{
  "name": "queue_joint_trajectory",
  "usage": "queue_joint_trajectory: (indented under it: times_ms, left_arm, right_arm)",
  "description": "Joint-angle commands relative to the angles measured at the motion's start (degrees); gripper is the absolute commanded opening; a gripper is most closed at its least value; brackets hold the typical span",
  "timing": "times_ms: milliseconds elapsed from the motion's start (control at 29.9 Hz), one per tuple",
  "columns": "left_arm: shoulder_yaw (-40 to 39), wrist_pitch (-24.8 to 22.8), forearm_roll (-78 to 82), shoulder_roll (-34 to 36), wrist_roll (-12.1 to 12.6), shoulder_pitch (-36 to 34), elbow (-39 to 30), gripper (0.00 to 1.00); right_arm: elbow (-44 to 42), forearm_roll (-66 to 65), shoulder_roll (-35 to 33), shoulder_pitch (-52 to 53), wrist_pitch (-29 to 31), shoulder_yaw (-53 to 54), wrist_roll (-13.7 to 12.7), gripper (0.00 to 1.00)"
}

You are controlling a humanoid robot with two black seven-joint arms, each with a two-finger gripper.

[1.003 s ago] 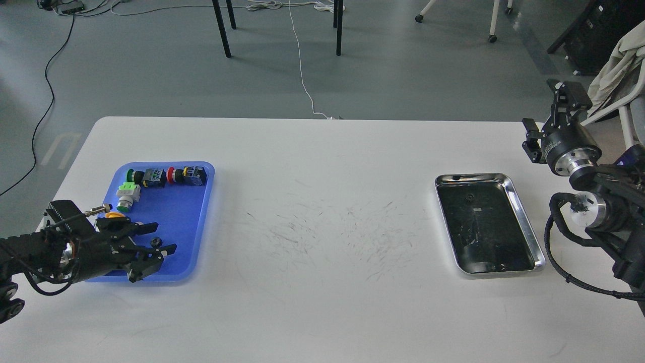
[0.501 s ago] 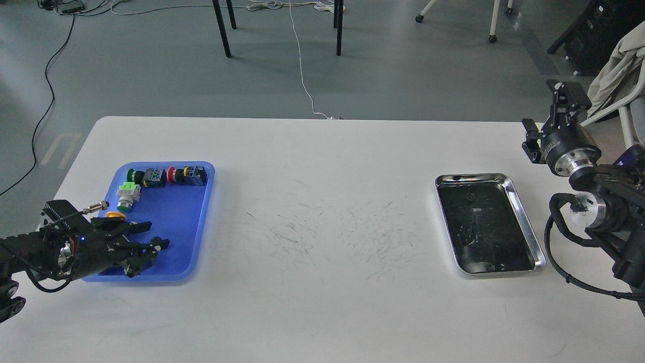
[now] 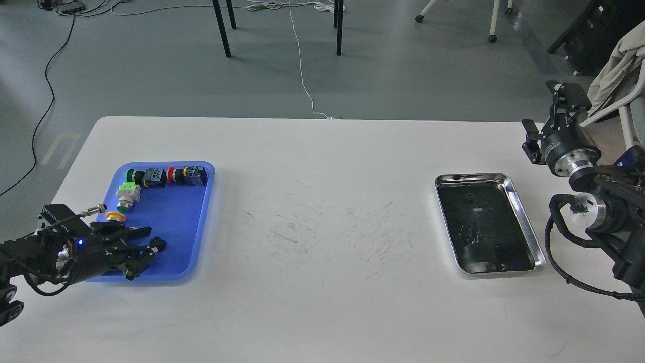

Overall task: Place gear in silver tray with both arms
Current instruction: 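Close the left gripper on a black gear in the blue tray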

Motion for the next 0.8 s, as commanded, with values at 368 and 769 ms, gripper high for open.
queue_joint_trajectory:
  times_ms: [368, 769]
  left_arm:
    - [0.41, 0.17, -0.01, -0.19, 0.01, 1.50, -0.14, 0.38]
    - [0.33, 0.17, -0.10, -0.37, 0.01, 1.07, -0.14, 0.26]
  right_arm:
    - [0.09, 0.00, -0.09, -0.45, -0.09, -1.04, 0.09, 0.97]
    - [0.09, 0.00, -0.62, -0.98, 0.00, -0.95, 0.09, 0.97]
